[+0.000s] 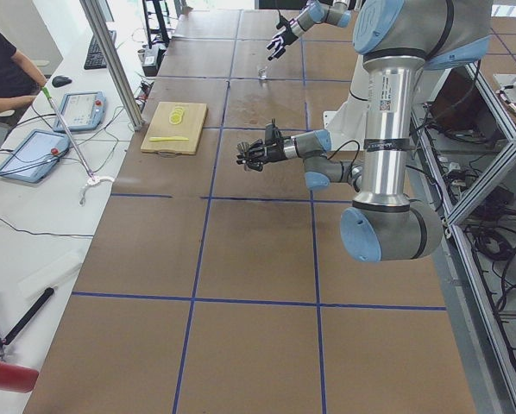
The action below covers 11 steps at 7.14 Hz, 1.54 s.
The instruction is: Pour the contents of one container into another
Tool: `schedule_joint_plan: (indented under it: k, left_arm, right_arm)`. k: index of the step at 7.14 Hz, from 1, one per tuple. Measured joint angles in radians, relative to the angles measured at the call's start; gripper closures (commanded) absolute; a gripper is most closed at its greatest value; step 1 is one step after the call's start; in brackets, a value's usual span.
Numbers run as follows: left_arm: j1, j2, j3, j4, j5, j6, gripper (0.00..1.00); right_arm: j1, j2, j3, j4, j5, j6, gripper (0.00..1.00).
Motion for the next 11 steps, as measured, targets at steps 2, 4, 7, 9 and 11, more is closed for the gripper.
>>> schedule_joint_plan:
  k: [2,4,7,9,11]
  left_arm:
    - [-0.008,-0.003,0.009,0.000,-0.008,0.000,1.00]
    - [-0.012,-0.005,0.012,0.001,-0.011,0.000,1.00]
    - [-0.018,-0.006,0.013,0.000,-0.021,0.002,1.00]
    - [-0.022,-0.007,0.013,0.001,-0.023,0.002,1.00]
    - [-0.027,-0.008,0.013,0.001,-0.027,0.002,1.00]
  right_arm:
    - [-0.039,0.065,-0.086,0.002,-0.106,0.015,0.00]
    - [-0.048,0.120,-0.156,0.003,-0.155,0.026,0.00]
    - [-0.050,0.163,-0.225,0.005,-0.200,0.045,0.00]
    - [-0.050,0.175,-0.270,0.039,-0.213,0.049,0.00]
    - [-0.048,0.208,-0.337,0.096,-0.216,0.048,0.00]
